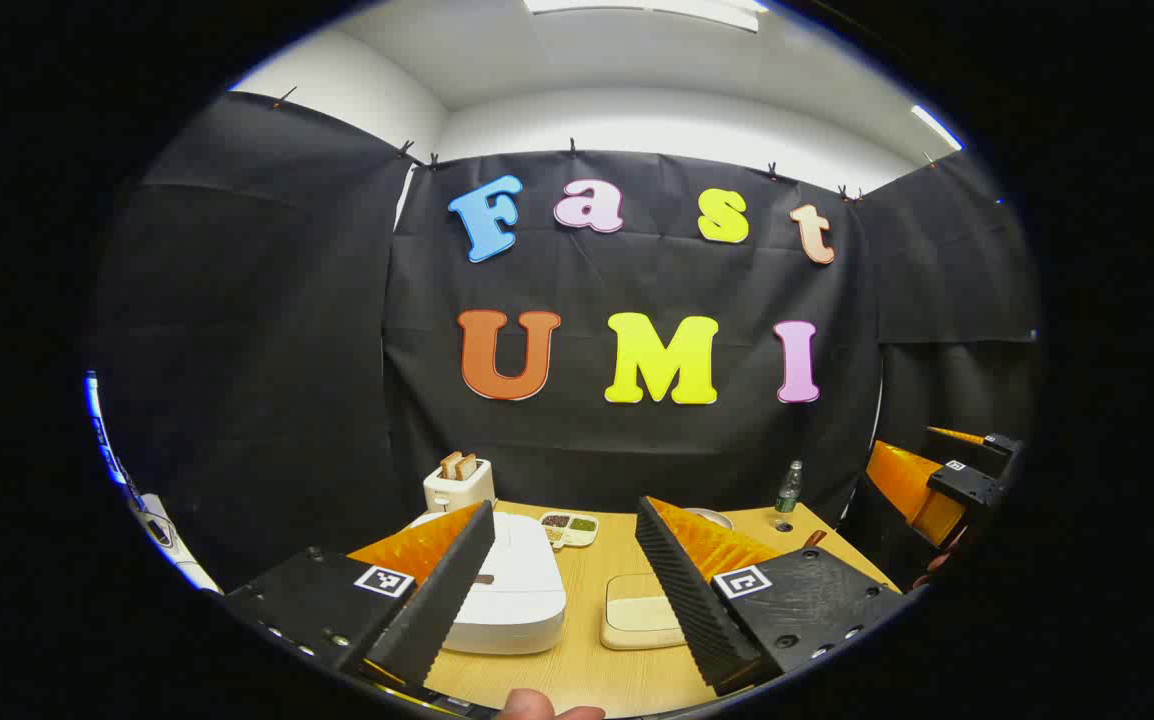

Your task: Close the left gripper, press the button to open the rice cooker; take a wooden spoon from the chopstick holder with the right hand, scoop a spoonful of rice and pour it into the rice cooker, then put the wooden spoon back into the chopstick holder.

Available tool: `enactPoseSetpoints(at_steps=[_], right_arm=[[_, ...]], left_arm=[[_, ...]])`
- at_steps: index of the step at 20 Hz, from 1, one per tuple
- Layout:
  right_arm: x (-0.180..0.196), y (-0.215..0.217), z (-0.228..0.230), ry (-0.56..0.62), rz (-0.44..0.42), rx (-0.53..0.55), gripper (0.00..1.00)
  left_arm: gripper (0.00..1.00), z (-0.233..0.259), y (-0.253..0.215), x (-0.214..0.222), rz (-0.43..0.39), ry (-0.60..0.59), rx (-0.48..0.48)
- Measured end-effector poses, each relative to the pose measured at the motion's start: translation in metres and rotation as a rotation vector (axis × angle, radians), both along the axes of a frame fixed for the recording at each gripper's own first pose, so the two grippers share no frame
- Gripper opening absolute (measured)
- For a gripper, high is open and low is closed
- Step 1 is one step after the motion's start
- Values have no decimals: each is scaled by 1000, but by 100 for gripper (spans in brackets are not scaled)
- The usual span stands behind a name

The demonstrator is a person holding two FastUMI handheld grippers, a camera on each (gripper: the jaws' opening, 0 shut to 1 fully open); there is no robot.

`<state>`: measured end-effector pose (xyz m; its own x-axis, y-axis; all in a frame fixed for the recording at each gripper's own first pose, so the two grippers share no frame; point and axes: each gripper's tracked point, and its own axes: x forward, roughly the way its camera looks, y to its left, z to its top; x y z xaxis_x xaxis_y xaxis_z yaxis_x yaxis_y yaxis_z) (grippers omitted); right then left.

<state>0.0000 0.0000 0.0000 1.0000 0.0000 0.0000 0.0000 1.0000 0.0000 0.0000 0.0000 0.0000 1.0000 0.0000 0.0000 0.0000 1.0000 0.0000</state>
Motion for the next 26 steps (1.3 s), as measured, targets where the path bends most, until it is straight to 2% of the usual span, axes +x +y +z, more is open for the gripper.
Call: enactPoseSetpoints(at_steps=[26], right_arm=[[16,1,6,-6,47,-5,100]], left_arm=[[94,2,10,0,63,-13,0]])
